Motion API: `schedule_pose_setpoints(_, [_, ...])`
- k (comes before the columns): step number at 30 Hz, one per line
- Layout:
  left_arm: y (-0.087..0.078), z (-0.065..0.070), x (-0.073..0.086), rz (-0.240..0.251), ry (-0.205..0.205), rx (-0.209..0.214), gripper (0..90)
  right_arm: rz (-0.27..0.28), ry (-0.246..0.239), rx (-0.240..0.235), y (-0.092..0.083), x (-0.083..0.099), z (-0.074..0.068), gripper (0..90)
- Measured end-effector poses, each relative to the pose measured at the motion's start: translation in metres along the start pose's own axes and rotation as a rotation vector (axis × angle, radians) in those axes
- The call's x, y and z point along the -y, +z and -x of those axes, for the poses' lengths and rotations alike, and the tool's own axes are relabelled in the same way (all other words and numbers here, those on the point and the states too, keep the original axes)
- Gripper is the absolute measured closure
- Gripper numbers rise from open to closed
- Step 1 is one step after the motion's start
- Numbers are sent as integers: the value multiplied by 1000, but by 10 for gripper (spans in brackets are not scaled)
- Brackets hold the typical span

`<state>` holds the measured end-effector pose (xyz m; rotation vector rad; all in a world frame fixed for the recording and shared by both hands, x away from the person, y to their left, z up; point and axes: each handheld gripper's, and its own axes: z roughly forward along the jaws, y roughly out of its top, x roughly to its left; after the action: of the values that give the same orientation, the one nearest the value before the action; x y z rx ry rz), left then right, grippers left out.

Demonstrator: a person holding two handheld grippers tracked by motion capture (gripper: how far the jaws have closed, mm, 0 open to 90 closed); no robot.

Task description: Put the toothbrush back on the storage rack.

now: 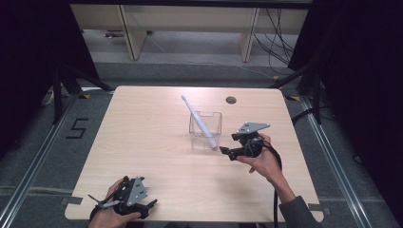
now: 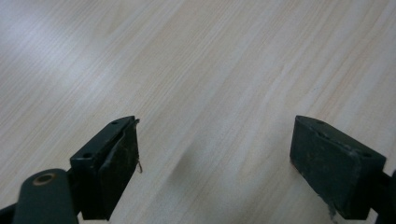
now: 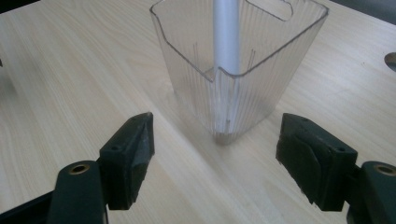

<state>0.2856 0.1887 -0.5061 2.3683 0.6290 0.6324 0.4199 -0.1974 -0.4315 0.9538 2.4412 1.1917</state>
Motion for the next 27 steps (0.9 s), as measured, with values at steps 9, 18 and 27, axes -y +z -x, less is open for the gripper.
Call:
schedule_pose_setpoints(9, [-1,0,0,-4,6,0,151,1,7,3,-4,15,4,282])
schedule_pose_setpoints(18, [0,1,0,1,5,-13,150,6,26,12,-9,29,5,281])
schedule_pose_setpoints(27, [0,0,0,-3,4,-9,151,-6,54,1,-12,44,4,277])
